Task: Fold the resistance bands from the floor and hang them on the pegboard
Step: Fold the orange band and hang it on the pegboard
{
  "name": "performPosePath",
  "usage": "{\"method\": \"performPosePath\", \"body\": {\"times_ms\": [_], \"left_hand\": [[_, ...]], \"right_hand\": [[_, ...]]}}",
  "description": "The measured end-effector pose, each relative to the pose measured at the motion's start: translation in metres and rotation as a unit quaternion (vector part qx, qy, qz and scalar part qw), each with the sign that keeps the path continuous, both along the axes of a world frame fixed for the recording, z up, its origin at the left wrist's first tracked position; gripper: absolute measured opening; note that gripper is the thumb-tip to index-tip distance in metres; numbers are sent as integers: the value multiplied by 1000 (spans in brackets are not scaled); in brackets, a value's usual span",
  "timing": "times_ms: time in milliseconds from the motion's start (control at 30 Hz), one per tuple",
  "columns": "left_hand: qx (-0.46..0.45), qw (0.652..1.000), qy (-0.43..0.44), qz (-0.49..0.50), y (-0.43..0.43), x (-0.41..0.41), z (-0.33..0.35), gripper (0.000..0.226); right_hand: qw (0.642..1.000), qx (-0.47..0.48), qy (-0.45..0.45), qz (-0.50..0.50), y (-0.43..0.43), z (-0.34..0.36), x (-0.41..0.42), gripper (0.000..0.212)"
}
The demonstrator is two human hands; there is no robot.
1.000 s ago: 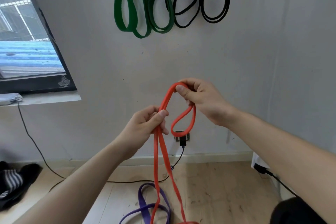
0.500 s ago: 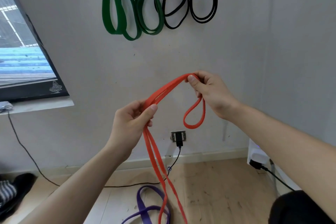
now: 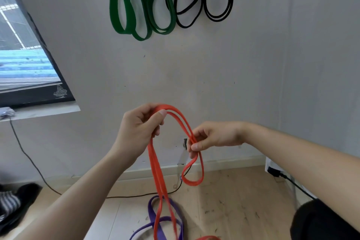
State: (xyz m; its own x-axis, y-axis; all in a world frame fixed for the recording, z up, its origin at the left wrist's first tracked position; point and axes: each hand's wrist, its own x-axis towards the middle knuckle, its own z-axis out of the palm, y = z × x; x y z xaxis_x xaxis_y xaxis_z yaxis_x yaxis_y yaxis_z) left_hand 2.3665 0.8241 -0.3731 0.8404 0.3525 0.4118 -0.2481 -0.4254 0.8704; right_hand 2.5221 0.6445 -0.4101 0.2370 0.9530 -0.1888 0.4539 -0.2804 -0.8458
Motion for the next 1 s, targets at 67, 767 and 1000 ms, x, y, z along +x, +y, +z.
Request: {"method": "performPosePath", "body": {"times_ms": [67, 767, 1000], "left_hand": [[24, 999, 26, -24, 1, -1, -2, 14], [76, 986, 124, -75, 3, -10, -17, 22], [6, 992, 91, -89, -15, -3, -14, 39]], "right_hand": [[1000, 2, 10, 8, 3, 2, -9, 22], [927, 303, -51, -217, 2, 67, -27, 12], [916, 338, -46, -211, -2, 72, -37, 17]]}}
